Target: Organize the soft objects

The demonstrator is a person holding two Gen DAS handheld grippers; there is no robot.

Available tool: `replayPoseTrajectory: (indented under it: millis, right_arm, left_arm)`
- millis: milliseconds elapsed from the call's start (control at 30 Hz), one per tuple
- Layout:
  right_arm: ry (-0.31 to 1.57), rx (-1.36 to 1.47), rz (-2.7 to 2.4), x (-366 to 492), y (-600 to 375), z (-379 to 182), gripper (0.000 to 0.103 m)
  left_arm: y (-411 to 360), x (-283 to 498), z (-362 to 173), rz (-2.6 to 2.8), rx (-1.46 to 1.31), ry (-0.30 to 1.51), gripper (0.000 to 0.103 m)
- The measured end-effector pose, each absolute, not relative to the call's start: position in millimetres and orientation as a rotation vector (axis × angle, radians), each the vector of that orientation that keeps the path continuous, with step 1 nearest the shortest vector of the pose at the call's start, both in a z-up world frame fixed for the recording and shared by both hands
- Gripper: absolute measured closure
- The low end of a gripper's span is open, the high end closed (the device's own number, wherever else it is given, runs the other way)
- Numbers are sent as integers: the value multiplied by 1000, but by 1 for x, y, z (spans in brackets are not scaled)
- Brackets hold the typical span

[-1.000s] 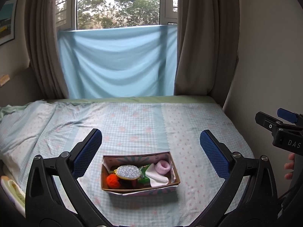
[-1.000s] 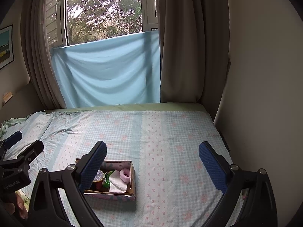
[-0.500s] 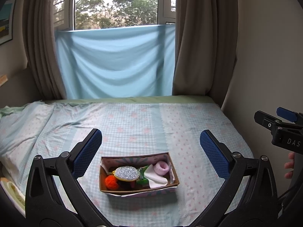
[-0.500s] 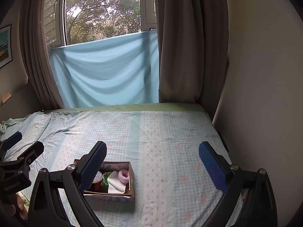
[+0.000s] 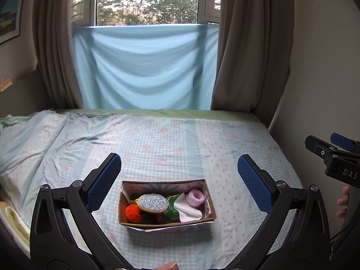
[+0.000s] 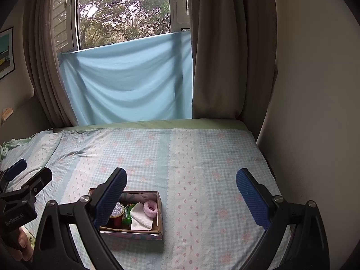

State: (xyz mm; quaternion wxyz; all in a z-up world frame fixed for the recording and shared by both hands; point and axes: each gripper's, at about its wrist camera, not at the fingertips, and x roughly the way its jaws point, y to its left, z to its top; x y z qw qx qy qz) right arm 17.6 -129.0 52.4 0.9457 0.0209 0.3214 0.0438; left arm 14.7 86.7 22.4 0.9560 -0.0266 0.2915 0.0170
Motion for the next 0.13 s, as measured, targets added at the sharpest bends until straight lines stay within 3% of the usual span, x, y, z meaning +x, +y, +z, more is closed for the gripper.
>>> replayPoseTrajectory:
  millis: [133]
  right_arm:
    - [697,37,83,34,-125,38,6]
  left_arm:
    - [97,23,14,43,-75,608,0]
